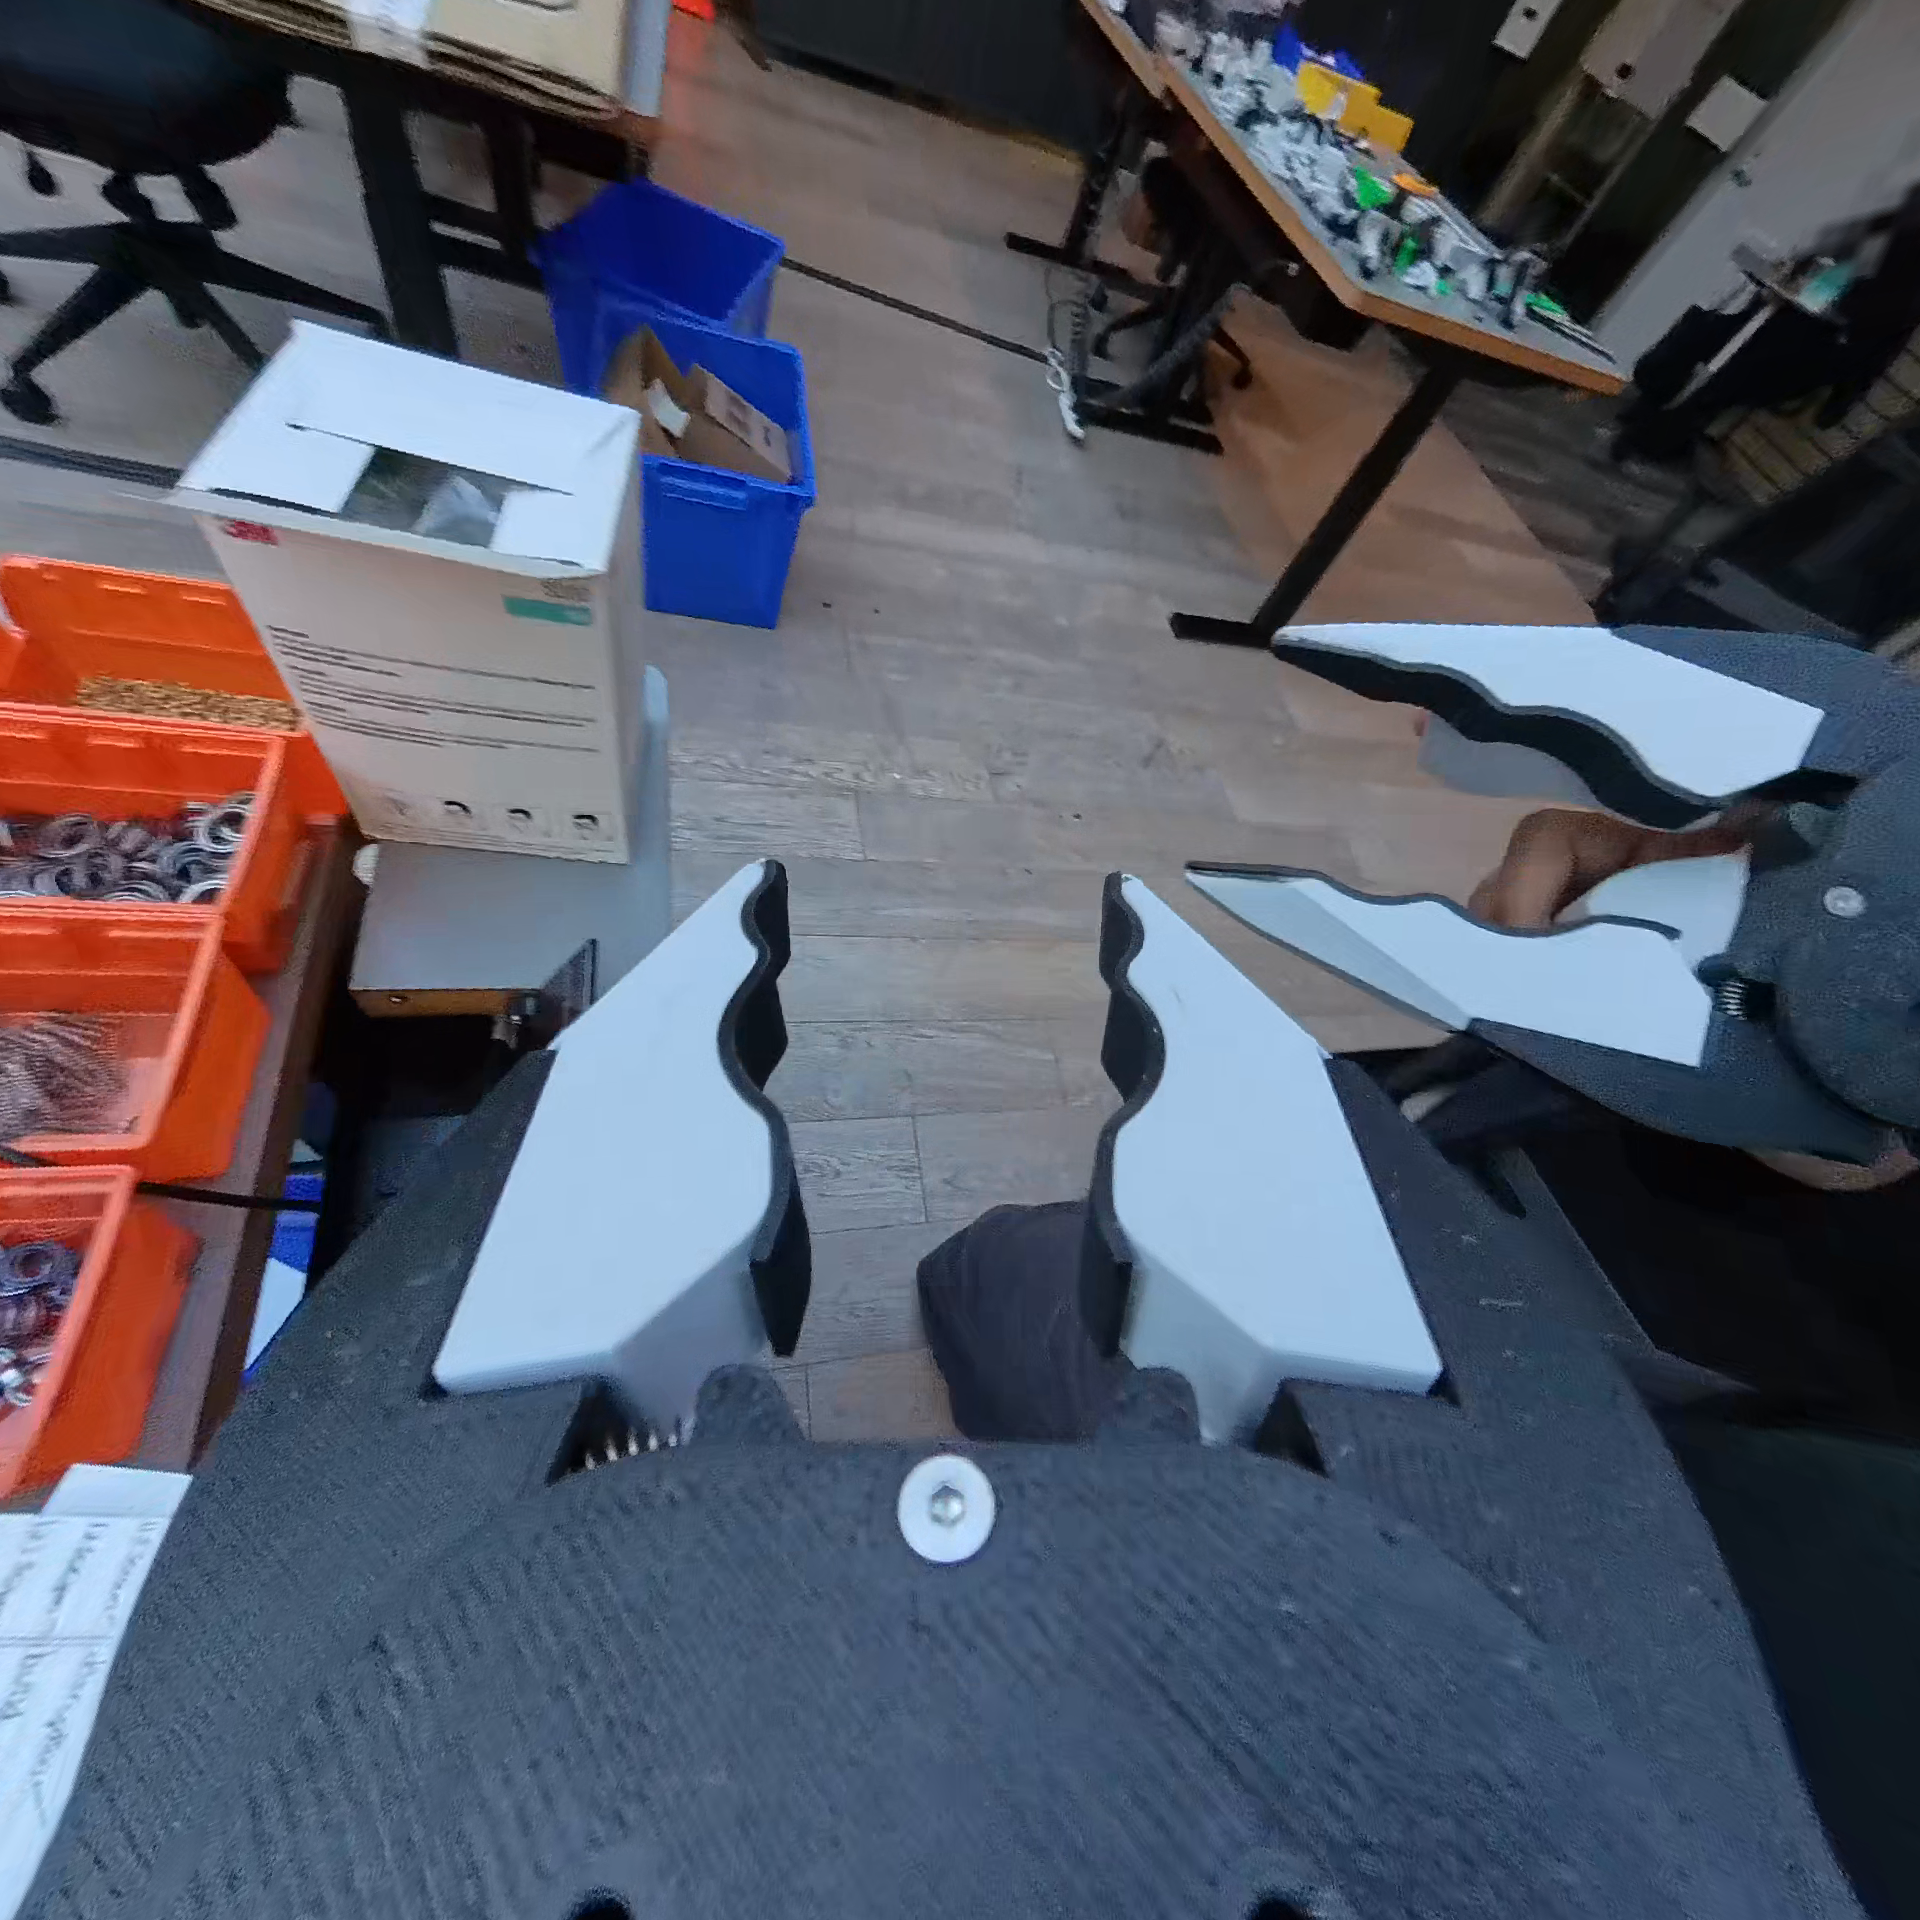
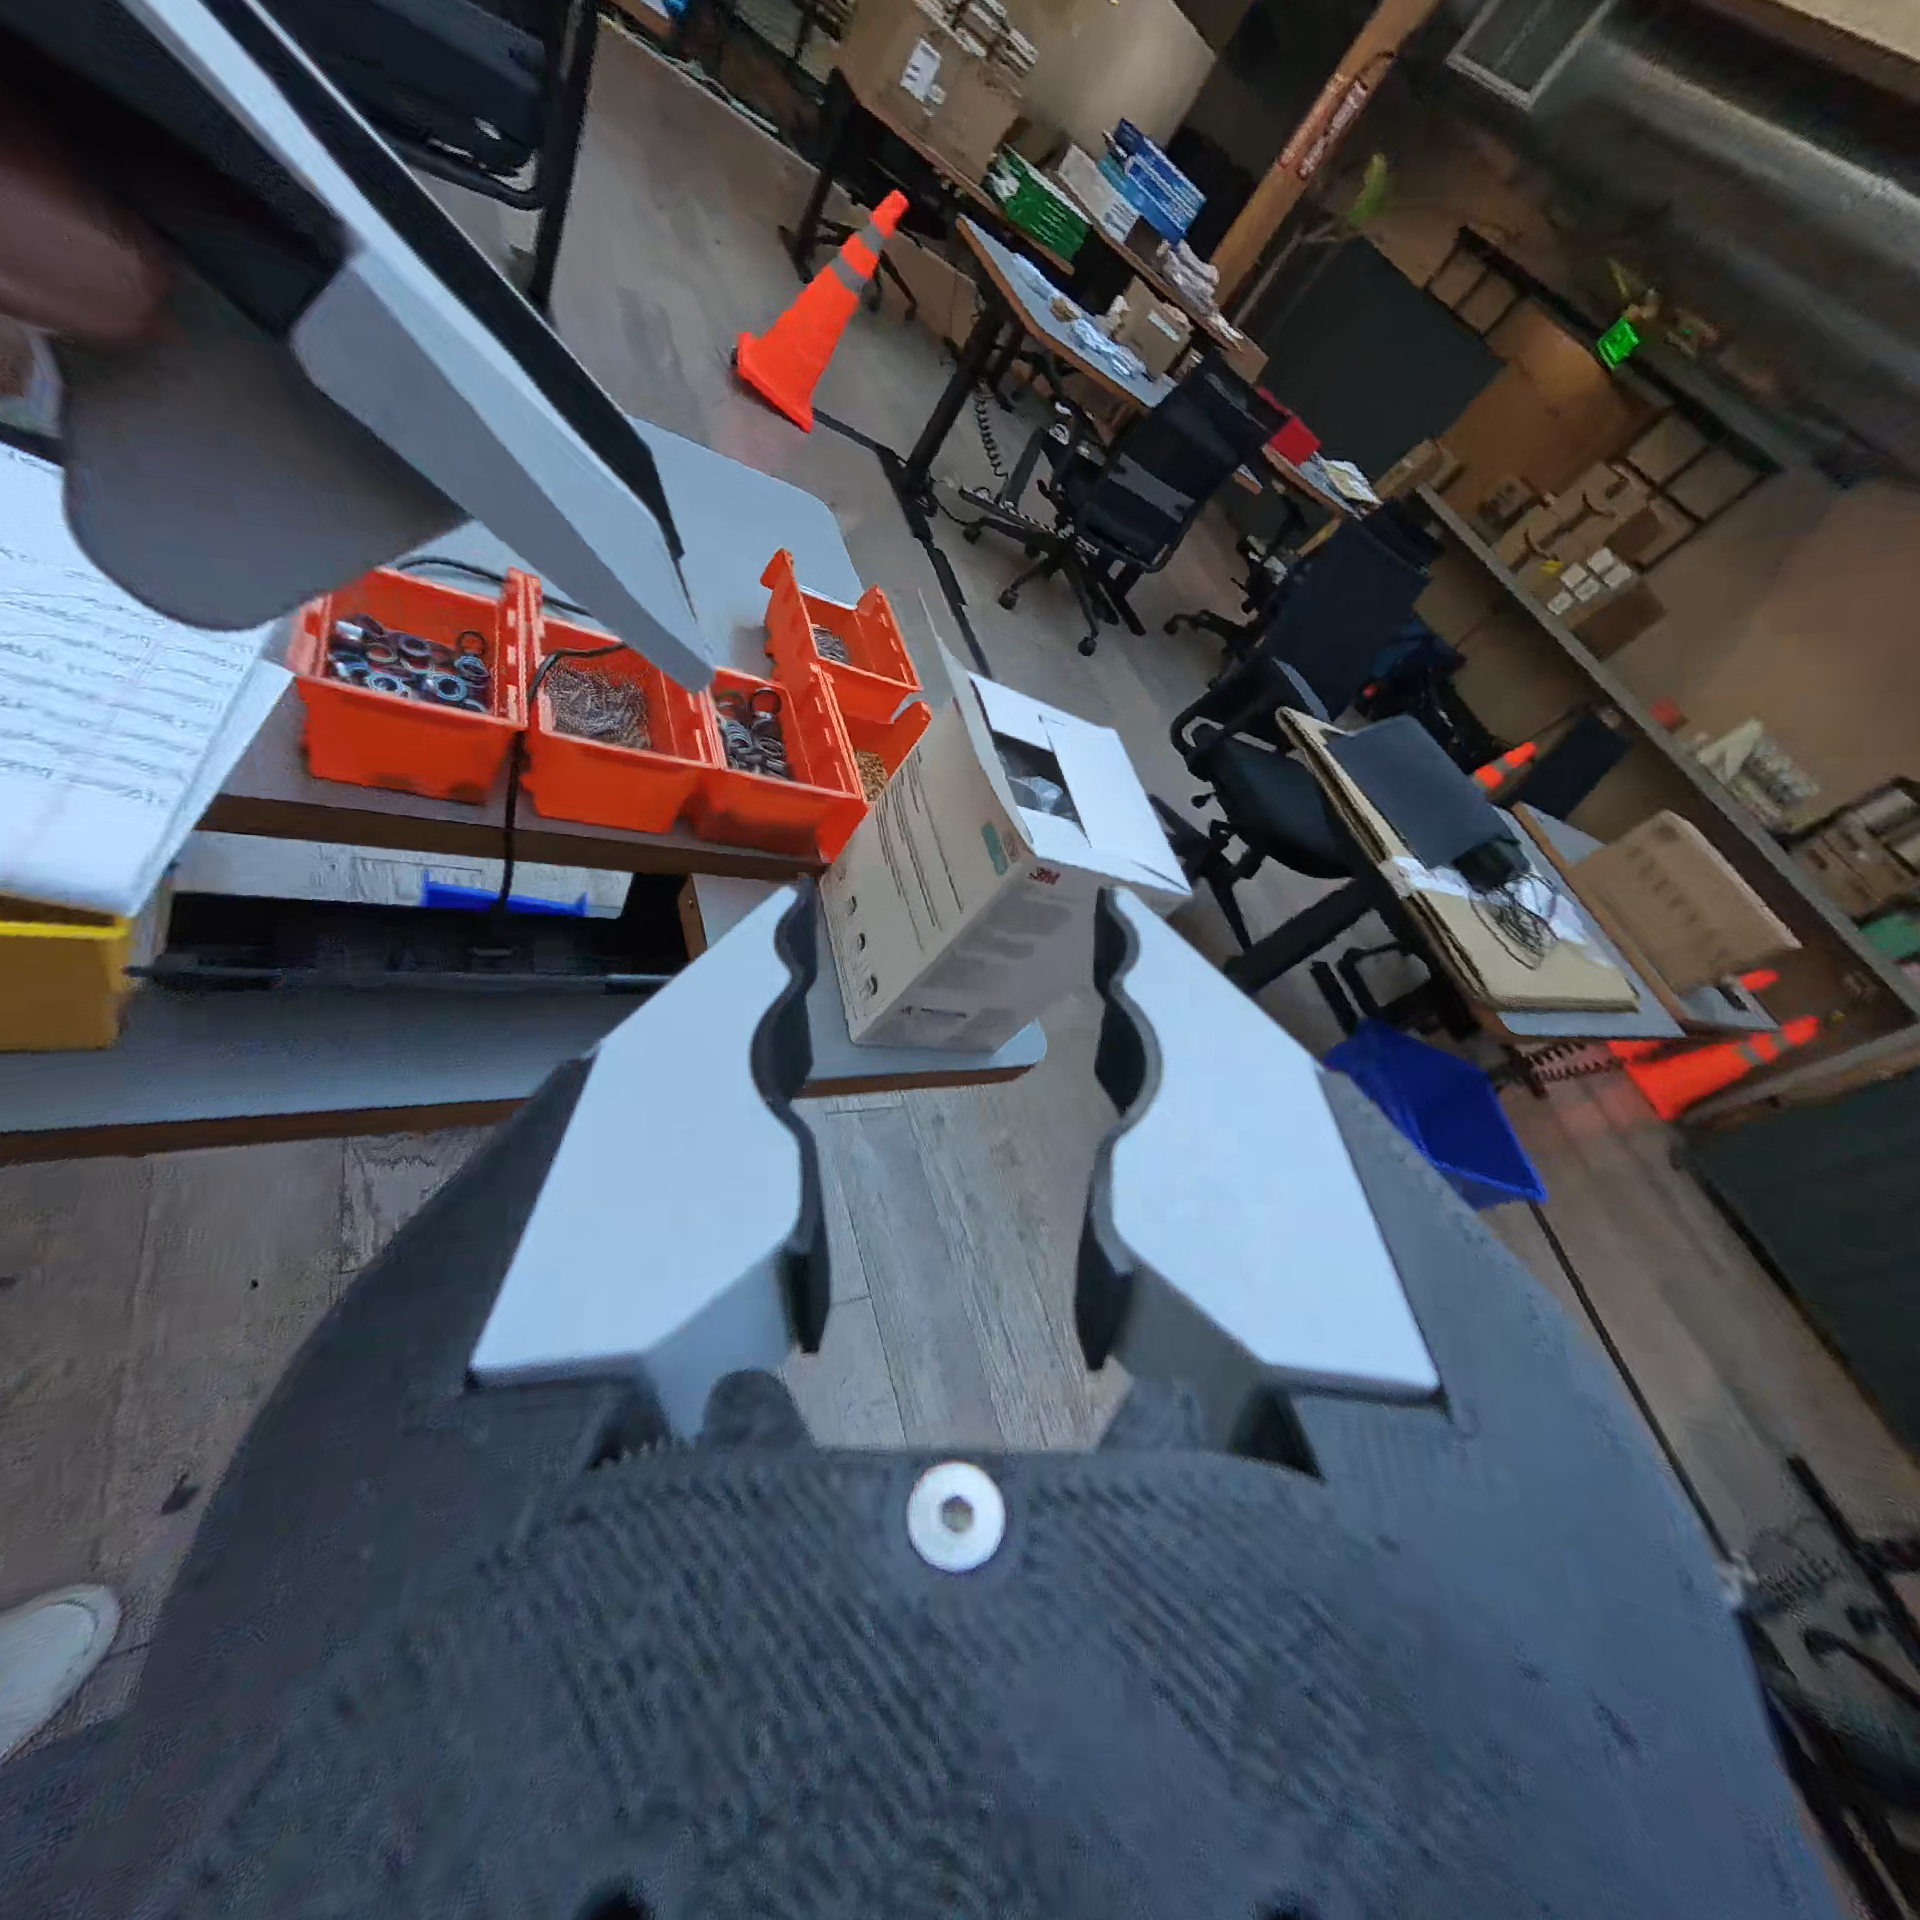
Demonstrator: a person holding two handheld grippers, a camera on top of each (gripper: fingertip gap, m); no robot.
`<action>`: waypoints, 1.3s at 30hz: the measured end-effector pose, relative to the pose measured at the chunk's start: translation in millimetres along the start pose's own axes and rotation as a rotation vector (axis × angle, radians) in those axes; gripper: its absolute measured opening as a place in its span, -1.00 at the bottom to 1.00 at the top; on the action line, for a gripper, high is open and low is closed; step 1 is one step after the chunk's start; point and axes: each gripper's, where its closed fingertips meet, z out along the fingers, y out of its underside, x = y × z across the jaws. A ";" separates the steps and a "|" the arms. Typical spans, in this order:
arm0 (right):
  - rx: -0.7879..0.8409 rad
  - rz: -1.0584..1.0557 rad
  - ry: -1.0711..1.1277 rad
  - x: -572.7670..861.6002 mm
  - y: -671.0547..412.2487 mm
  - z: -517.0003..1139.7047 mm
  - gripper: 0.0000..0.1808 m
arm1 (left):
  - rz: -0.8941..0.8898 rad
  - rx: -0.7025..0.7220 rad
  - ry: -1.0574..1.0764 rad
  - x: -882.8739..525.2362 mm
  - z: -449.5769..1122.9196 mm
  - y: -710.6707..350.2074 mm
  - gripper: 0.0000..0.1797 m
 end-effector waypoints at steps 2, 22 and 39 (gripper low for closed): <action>0.031 0.012 -0.096 13.9 7.3 55.2 -0.39 | -0.043 0.015 -0.081 -29.2 16.2 -9.9 -0.34; 0.110 0.322 -0.682 80.3 44.3 255.5 -0.98 | -0.592 0.206 -0.717 -118.0 59.6 -5.7 -0.37; 0.011 0.314 -0.868 22.1 30.1 233.3 -0.97 | -0.478 0.188 -0.707 -119.4 30.4 -12.2 -0.38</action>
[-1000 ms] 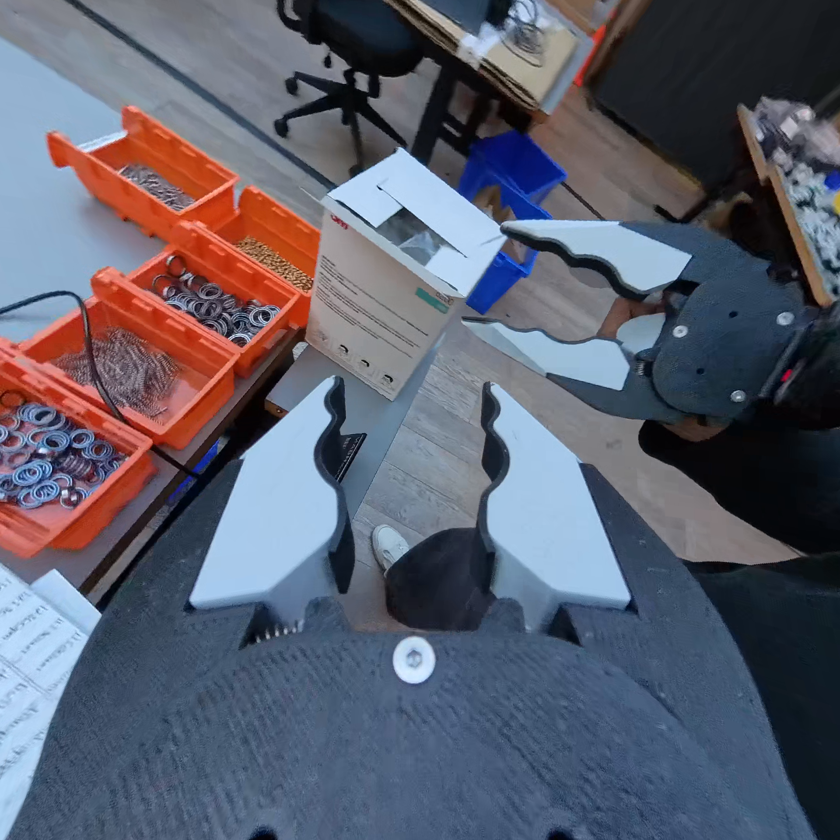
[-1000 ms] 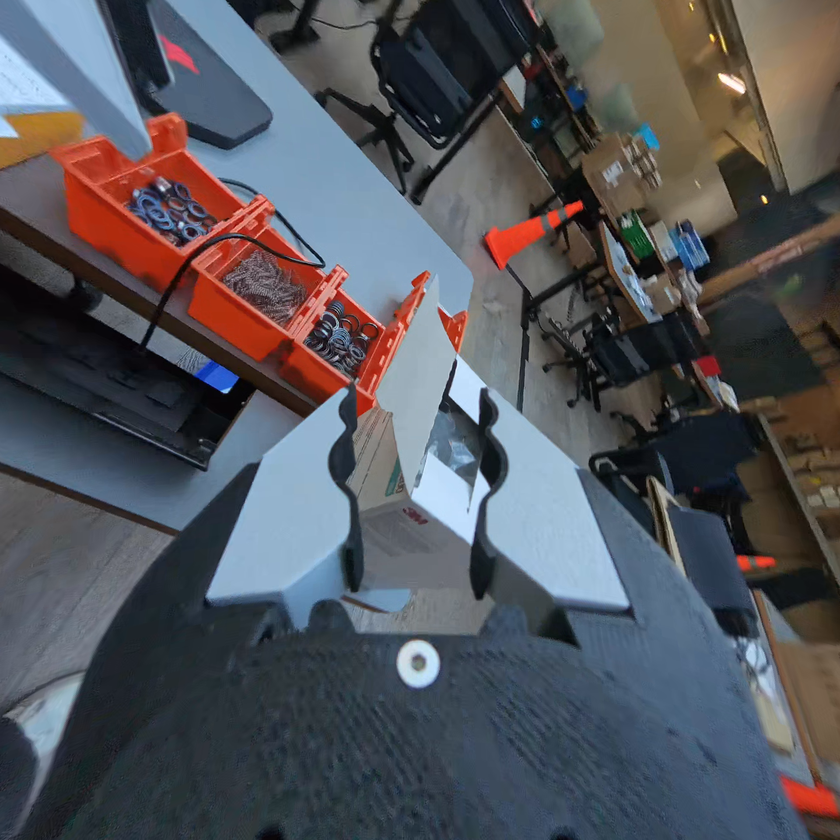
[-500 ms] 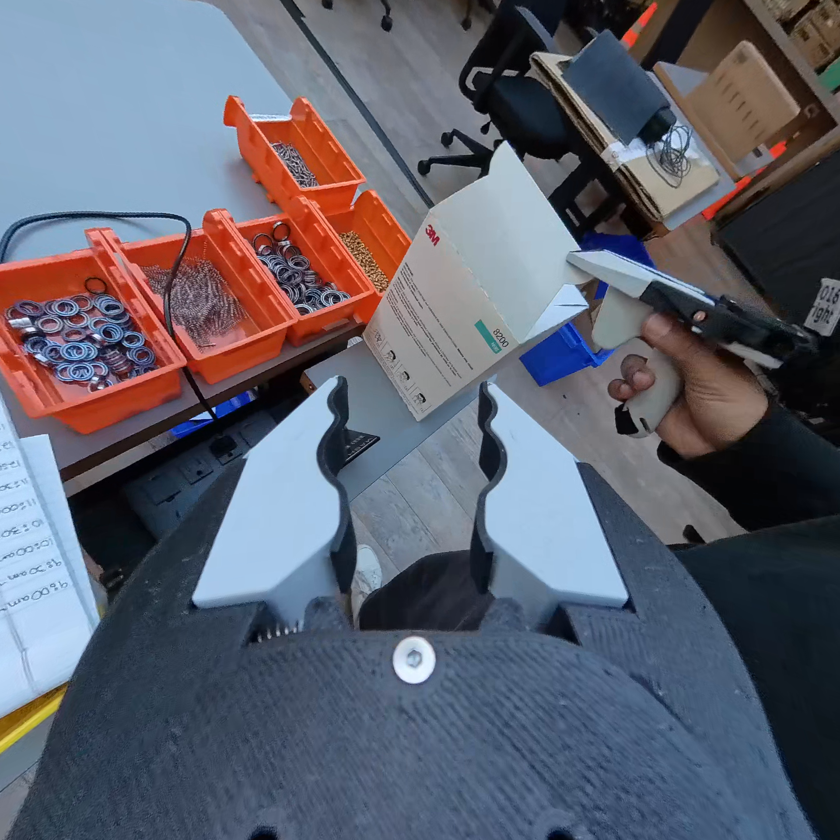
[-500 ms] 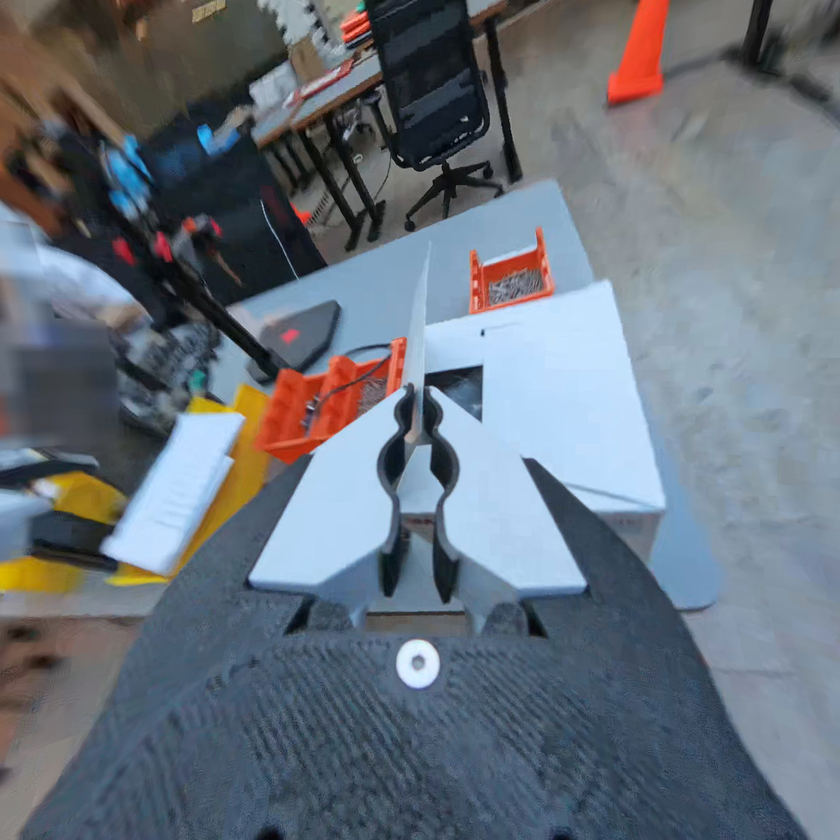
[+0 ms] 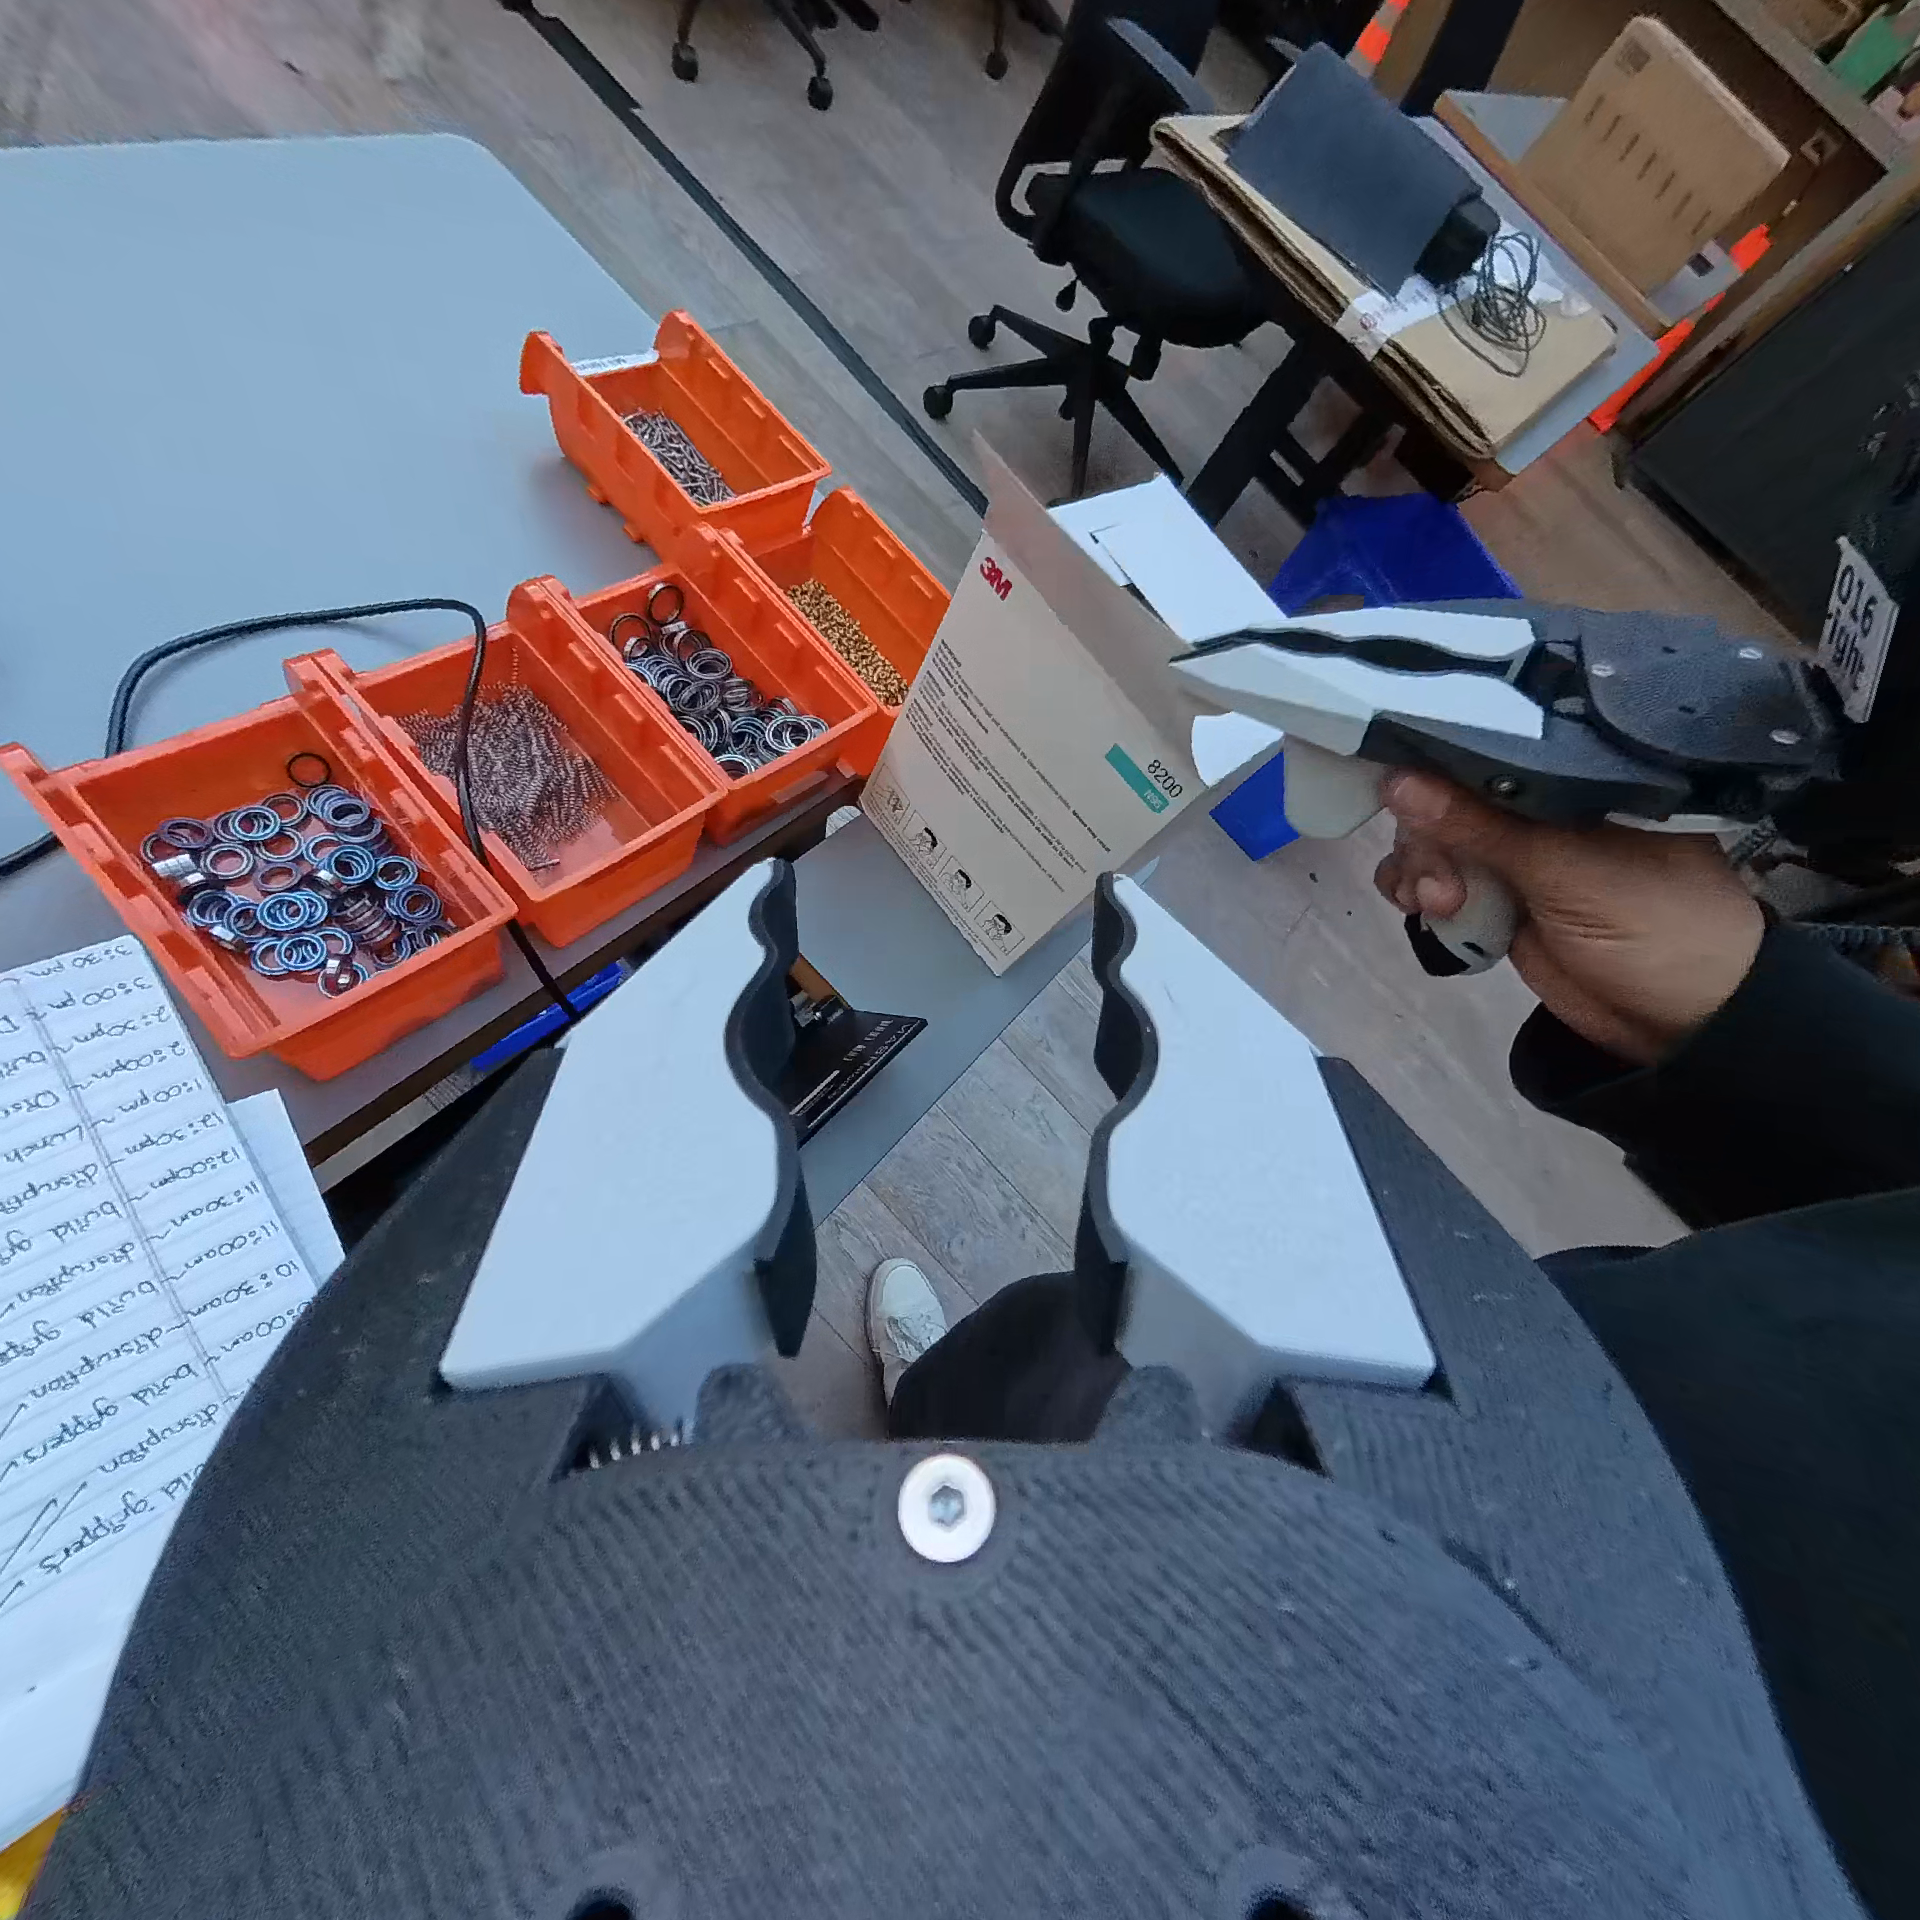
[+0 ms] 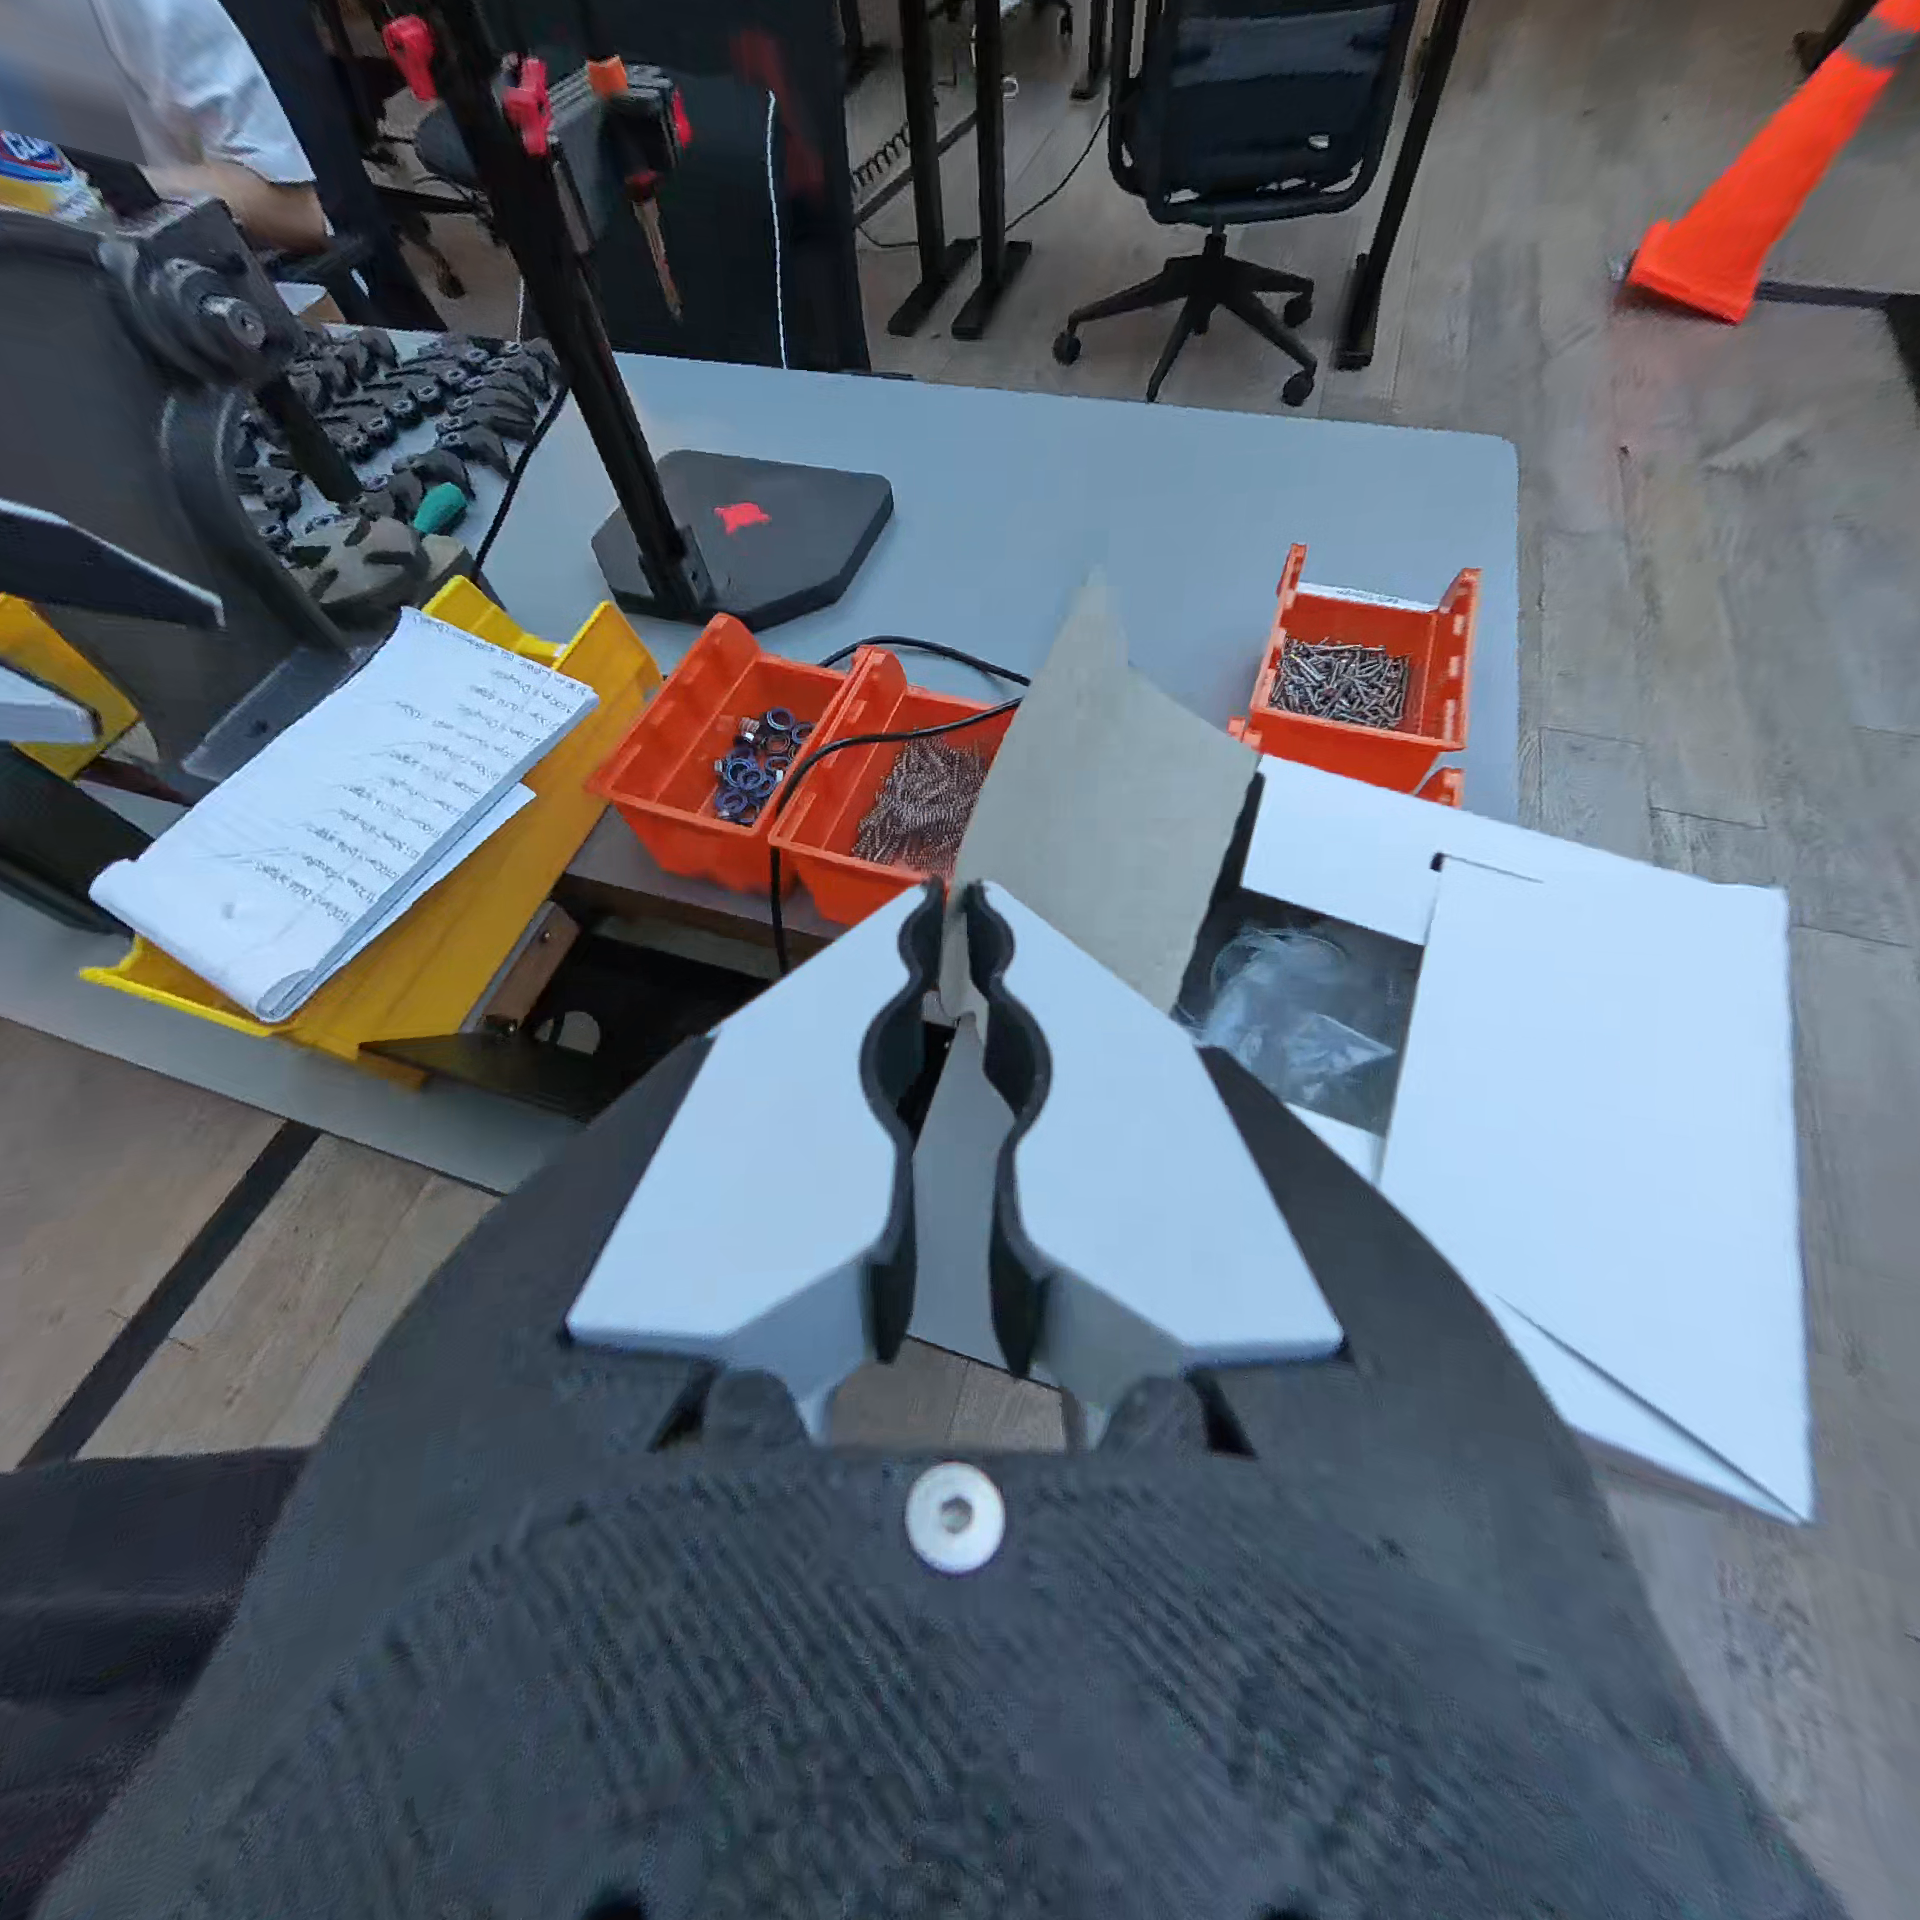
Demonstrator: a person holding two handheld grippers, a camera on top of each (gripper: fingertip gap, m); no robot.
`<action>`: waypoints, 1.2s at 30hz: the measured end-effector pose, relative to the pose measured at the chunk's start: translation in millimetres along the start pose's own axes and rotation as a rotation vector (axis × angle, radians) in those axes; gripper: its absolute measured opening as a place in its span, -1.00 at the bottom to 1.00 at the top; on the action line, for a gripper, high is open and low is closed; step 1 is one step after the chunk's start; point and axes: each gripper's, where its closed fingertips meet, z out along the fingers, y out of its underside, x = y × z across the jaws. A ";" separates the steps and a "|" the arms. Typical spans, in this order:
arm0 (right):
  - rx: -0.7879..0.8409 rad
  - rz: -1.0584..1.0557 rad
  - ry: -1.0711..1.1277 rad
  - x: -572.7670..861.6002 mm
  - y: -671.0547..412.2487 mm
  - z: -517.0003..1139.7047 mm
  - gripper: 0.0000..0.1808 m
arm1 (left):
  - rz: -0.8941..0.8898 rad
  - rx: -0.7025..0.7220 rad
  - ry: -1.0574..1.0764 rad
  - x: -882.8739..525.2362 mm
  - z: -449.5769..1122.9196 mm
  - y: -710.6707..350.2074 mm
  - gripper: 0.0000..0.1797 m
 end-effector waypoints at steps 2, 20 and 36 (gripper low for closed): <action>0.047 0.102 -0.002 3.4 -2.9 -2.2 -0.97 | 0.009 -0.001 -0.002 -3.4 -3.9 0.0 -0.38; 0.052 0.088 0.172 42.5 -5.7 -16.6 -0.97 | 0.019 -0.025 -0.058 -16.9 -25.5 17.3 -0.38; 0.036 0.223 0.101 54.5 1.1 -27.8 -0.97 | -0.019 -0.003 -0.071 -17.7 -35.3 20.9 -0.39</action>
